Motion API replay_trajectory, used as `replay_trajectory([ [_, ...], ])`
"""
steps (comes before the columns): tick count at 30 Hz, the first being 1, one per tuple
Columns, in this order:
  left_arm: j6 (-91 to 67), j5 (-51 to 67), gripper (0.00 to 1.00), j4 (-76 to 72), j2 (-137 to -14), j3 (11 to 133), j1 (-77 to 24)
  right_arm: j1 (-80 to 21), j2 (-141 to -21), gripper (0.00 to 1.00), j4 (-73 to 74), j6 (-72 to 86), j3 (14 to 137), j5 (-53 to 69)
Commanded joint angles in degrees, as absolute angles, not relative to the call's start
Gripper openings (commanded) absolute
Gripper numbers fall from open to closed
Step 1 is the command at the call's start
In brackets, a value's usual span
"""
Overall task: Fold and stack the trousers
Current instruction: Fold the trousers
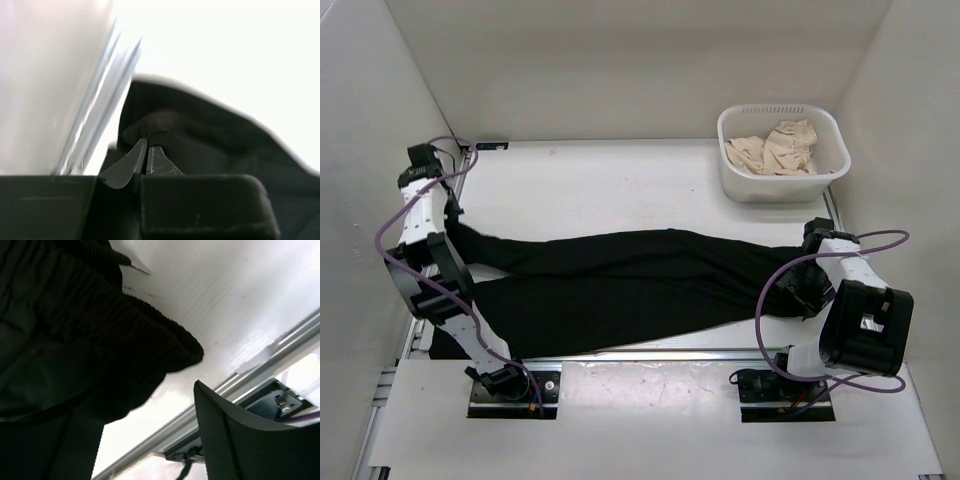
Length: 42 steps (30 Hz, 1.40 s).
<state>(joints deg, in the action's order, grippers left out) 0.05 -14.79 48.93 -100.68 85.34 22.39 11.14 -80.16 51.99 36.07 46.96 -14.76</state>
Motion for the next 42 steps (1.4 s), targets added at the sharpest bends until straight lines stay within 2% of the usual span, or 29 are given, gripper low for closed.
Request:
replay_trajectory([
  [1,0.00,-10.91,0.14,46.76,-106.66,95.34,21.01,11.25,-81.73,0.71,48.00,38.93,46.58,-14.85],
  [7,0.00,-9.67,0.16,46.76,-119.43,111.86,18.02,11.25,-85.34,0.70,46.23,38.94,46.05,-16.79],
  [11,0.00,-10.36,0.63,46.76,-127.51,118.73,18.02,11.25,-85.34,0.70,45.09,37.01,45.35,-16.17],
  [13,0.00,-13.08,0.87,46.76,-127.53,118.74,18.02,11.25,-85.34,0.71,45.61,36.22,46.13,-15.38],
  [15,0.00,-13.62,0.94,46.76,-125.53,117.17,18.02,11.25,-84.20,0.74,46.57,35.60,47.63,-15.38],
  [18,0.00,-11.87,0.97,46.76,-120.00,112.25,19.94,11.25,-82.18,0.74,48.77,35.60,49.04,-15.91],
  [21,0.00,-8.88,0.97,46.23,-116.12,106.19,23.63,11.25,-80.86,0.74,50.10,35.60,49.04,-16.52],
  [26,0.00,-5.89,0.96,45.70,-117.59,97.84,26.37,11.25,-80.24,0.74,50.71,35.07,48.52,-16.52],
  [30,0.00,-6.42,0.95,45.09,-121.98,96.68,26.89,11.25,-80.77,0.74,48.44,35.60,47.29,-15.91],
  [35,0.00,-0.27,0.90,45.09,-125.07,96.68,26.37,11.25,-84.72,0.74,45.62,35.60,46.23,-13.89],
  [36,0.00,0.35,0.81,45.09,-125.59,96.68,26.37,11.25,-85.25,0.74,44.75,35.60,45.71,-13.89],
  [39,0.00,1.05,0.59,45.09,-126.20,96.16,26.37,11.25,-85.78,0.61,43.24,36.12,45.00,-14.41],
  [40,0.00,1.05,0.38,45.09,-126.21,96.15,26.37,11.25,-86.39,0.57,42.72,36.65,45.00,-14.41],
  [41,0.00,1.05,0.22,45.09,-126.21,96.15,26.37,11.77,-86.40,0.46,42.71,36.65,45.00,-14.94],
  [42,0.00,1.05,0.14,45.09,-126.21,95.54,26.37,11.78,-86.40,0.40,42.71,36.65,45.00,-14.94],
])
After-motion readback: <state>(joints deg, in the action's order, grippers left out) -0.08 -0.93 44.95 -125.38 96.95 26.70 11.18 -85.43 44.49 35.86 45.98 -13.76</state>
